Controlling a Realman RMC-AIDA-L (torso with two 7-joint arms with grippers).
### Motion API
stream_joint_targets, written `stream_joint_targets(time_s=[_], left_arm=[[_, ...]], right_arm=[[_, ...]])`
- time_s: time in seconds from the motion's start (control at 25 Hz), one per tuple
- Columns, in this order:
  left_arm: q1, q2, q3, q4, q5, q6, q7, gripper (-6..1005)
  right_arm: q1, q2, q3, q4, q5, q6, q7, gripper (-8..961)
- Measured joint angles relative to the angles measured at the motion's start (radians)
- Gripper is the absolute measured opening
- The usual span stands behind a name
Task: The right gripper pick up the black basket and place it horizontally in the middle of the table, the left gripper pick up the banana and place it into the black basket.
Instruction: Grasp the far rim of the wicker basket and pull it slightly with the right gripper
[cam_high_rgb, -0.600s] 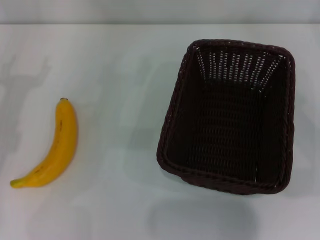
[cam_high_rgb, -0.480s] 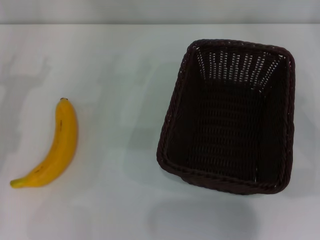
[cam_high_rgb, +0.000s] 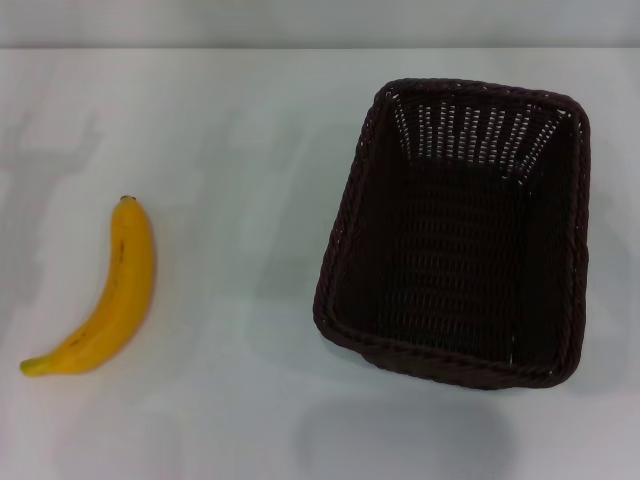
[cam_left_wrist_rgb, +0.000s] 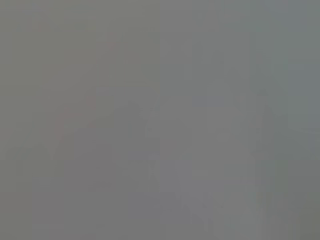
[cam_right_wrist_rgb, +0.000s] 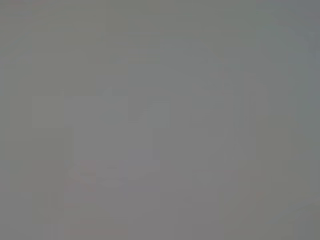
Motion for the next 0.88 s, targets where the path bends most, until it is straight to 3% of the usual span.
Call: stream_joint_targets(time_s=[0.36, 0.68, 0.88], left_arm=[[0.000, -0.001, 0.006, 0.002, 0.000, 0.000, -0.001, 878], [0.001, -0.002, 0.012, -0.002, 0.000, 0.000, -0.001, 879], [0.005, -0.001, 0.012, 0.000, 0.000, 0.000, -0.001, 878]], right_arm=[[0.014, -0.009, -0.007, -0.024, -0.058, 0.022, 0.007, 601], [0.006, -0.003, -0.011, -0.107, -0.061, 0.074, 0.003, 601], [-0.020, -0.007, -0.013, -0.243, -0.133, 0.226, 0.034, 600]])
